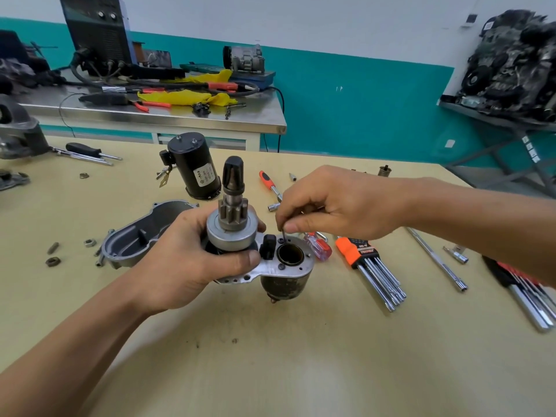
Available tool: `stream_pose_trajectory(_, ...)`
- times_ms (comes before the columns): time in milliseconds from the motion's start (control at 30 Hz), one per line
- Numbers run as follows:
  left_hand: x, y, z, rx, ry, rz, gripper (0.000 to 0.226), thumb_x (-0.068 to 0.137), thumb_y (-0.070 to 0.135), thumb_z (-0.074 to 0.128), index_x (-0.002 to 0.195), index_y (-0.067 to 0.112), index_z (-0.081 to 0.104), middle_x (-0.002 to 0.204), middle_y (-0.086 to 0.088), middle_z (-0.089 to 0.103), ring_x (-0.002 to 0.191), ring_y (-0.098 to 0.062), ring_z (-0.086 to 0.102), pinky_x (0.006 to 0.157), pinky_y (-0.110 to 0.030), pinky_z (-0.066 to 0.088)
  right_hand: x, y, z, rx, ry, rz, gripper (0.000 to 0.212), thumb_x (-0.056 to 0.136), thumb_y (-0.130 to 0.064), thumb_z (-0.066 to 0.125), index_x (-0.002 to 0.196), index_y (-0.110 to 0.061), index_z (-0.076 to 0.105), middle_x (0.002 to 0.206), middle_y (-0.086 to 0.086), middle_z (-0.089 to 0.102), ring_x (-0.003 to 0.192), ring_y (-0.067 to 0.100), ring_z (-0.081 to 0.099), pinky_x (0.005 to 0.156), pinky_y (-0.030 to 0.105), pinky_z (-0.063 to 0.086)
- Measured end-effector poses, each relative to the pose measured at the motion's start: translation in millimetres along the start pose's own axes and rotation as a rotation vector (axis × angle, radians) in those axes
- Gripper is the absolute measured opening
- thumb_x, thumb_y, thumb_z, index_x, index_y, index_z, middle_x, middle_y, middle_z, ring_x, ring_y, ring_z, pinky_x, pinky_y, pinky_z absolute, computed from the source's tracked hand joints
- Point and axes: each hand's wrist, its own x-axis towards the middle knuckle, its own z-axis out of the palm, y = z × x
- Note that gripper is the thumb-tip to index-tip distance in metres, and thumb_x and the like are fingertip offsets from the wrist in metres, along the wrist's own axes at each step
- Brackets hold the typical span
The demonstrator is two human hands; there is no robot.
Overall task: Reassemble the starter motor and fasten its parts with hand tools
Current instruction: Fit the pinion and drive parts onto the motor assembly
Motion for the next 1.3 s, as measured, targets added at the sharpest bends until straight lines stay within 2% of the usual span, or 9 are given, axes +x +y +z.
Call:
stream_pose_trajectory(133,0.7,-0.4,-0.5,-0.001,-0.005,-0.011,0.029,0.072,0.01,0.076,0.1,0.016,0.07,0.089,-0.017,0.066,0.076,-0.029,0.066,0.065,-0.024,0.056,0.1,0.8,-3.0,-0.001,0.067,-0.074,0.017,0.097,-0.018,0.062,0.109,-0.012,0.072,0.092,-0.017,0.065,0.086,0.002,0.062,0.075,0.012,0.044)
stream_pose_trajectory(200,0.5,0.0,-0.7,-0.004,-0.008,-0.011,0.028,0.072,0.01,0.076,0.099,0.017,0.07,0.089,-0.017,0.065,0.075,-0.025,0.065,0.065,-0.025,0.056,0.2,0.4,-2.2,-0.02,0.066,-0.084,0.016,0.097,-0.017,0.062,0.109,-0.012,0.072,0.092,-0.021,0.062,0.086,-0.001,0.061,0.076,0.009,0.041)
stream_pose_trajectory(433,0.4,1.2,-0.8,0.014,-0.009,-0.01,0.028,0.072,0.011,0.077,0.099,0.017,0.07,0.091,-0.017,0.066,0.079,-0.028,0.065,0.066,-0.024,0.056,0.7,-2.5,1.0,-0.085,0.077,-0.132,0.019,0.097,-0.016,0.061,0.11,-0.008,0.073,0.098,0.0,0.07,0.09,0.012,0.064,0.081,0.025,0.05)
stream_pose_trajectory(600,0.2,2.9,-0.3,0.002,-0.007,-0.008,0.033,0.067,0.027,0.079,0.099,0.02,0.071,0.096,-0.014,0.068,0.085,-0.026,0.067,0.07,-0.022,0.055,0.3,-10.4,-6.1,-0.273,0.036,-0.23,0.022,0.099,-0.018,0.056,0.105,-0.007,0.073,0.091,0.005,0.069,0.083,0.021,0.062,0.075,0.018,0.039)
stream_pose_trajectory(700,0.1,3.1,0.7,0.005,0.001,-0.015,0.031,0.069,0.022,0.081,0.098,0.02,0.071,0.094,-0.008,0.07,0.087,-0.023,0.069,0.071,-0.022,0.055,1.3,-16.1,-10.6,-0.387,0.0,-0.254,0.025,0.1,-0.02,0.053,0.104,-0.006,0.073,0.09,0.007,0.07,0.081,0.024,0.062,0.071,0.017,0.031)
stream_pose_trajectory(933,-0.9,3.1,8.2,-0.014,0.12,-0.054,0.025,0.071,0.011,0.08,0.093,0.016,0.07,0.096,-0.012,0.072,0.091,-0.03,0.067,0.078,-0.024,0.058,4.6,-36.2,0.8,-0.375,0.029,0.079,0.024,0.1,-0.023,0.055,0.087,-0.012,0.072,0.069,0.0,0.062,0.062,0.012,0.05,0.063,0.027,0.041)
stream_pose_trajectory(1067,-4.6,8.2,16.8,0.033,0.192,-0.041,0.027,0.074,0.006,0.084,0.091,0.021,0.069,0.091,-0.007,0.072,0.086,-0.026,0.068,0.075,-0.027,0.059,9.0,-47.7,6.6,-0.364,0.085,0.277,0.04,0.093,-0.021,0.064,0.061,-0.022,0.04,0.059,-0.005,0.041,0.052,0.009,0.041,0.051,0.024,0.035)
stream_pose_trajectory(1133,-7.4,12.7,23.8,0.083,0.228,-0.008,0.027,0.071,0.01,0.083,0.089,0.023,0.068,0.088,-0.006,0.071,0.081,-0.025,0.067,0.072,-0.03,0.057,7.8,-54.6,9.0,-0.384,0.112,0.323,0.044,0.089,-0.02,0.067,0.059,-0.024,0.034,0.059,-0.002,0.039,0.05,0.011,0.039,0.045,0.023,0.029)
stream_pose_trajectory(1300,-13.1,18.8,38.9,0.171,0.302,0.062,0.034,0.074,-0.001,0.08,0.086,0.028,0.067,0.078,0.0,0.069,0.067,-0.016,0.065,0.055,-0.017,0.052,-3.4,-63.8,12.5,-0.358,0.194,0.408,0.042,0.086,-0.025,0.069,0.061,-0.023,0.035,0.059,-0.001,0.04,0.048,0.012,0.041,0.039,0.022,0.025)
